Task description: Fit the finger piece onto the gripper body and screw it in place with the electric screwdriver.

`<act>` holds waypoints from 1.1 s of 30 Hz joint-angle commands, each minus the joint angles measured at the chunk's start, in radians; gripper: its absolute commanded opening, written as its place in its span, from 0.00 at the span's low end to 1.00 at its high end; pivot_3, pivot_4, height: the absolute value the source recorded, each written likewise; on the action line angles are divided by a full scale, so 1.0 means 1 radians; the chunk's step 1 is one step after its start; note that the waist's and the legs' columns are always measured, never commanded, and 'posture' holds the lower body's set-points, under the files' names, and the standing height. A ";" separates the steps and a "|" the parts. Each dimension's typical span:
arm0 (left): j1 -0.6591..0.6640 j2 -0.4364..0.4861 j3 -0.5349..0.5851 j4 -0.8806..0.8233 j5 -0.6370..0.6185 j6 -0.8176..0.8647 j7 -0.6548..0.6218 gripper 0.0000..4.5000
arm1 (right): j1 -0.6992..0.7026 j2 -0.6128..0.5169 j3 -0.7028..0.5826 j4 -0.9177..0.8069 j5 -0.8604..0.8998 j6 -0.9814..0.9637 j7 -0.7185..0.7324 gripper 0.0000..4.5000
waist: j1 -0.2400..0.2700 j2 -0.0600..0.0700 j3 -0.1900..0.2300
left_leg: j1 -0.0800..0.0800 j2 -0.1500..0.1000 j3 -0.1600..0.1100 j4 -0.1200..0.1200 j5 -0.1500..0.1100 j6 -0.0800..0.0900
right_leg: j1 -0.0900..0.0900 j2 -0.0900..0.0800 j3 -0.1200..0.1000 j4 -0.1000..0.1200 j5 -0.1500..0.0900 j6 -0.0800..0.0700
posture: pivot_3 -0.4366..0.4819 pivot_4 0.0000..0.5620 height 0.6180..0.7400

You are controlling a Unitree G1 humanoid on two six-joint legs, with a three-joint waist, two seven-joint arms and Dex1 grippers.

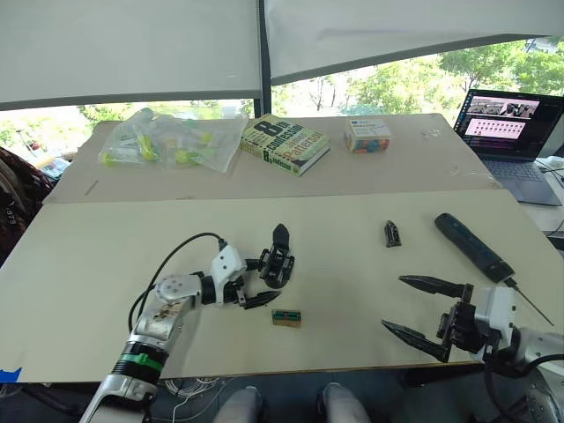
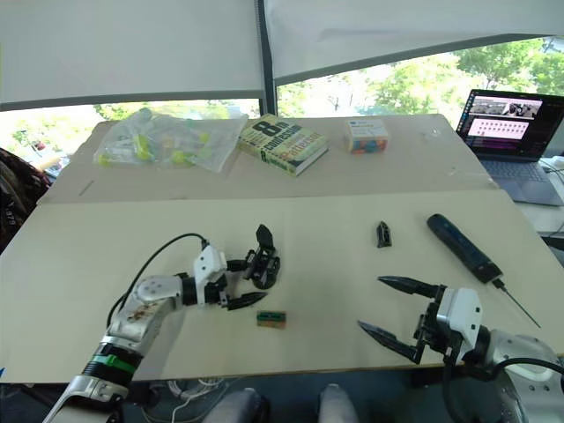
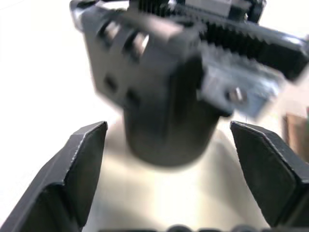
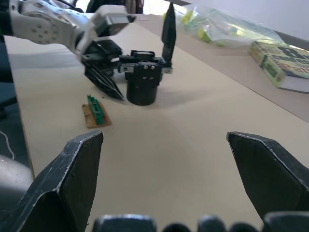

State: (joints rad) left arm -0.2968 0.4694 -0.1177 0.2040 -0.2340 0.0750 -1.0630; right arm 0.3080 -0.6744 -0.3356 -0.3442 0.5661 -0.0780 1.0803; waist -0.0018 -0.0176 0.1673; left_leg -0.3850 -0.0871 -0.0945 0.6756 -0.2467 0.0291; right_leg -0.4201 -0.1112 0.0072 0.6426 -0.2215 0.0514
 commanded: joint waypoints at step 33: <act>0.043 0.248 0.274 -0.512 -0.464 0.378 -0.061 0.98 | -1.179 -0.122 0.362 0.574 -0.061 1.494 -0.720 1.00 | 0.001 -0.001 0.002 | -0.007 -0.001 0.002 -0.001 0.000 0.004 | -0.005 0.002 0.003 -0.010 0.005 -0.001 | 0.48 0.27 1.00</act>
State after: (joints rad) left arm -0.2548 0.7175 0.1388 -0.2680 -0.6879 0.4601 -1.1380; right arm -0.8249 -0.7937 0.0148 0.1701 0.5504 1.4182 0.3619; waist -0.0011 -0.0187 0.1698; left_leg -0.3925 -0.0883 -0.0925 0.6742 -0.2478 0.0339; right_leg -0.4258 -0.1090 0.0108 0.6315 -0.2166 0.0511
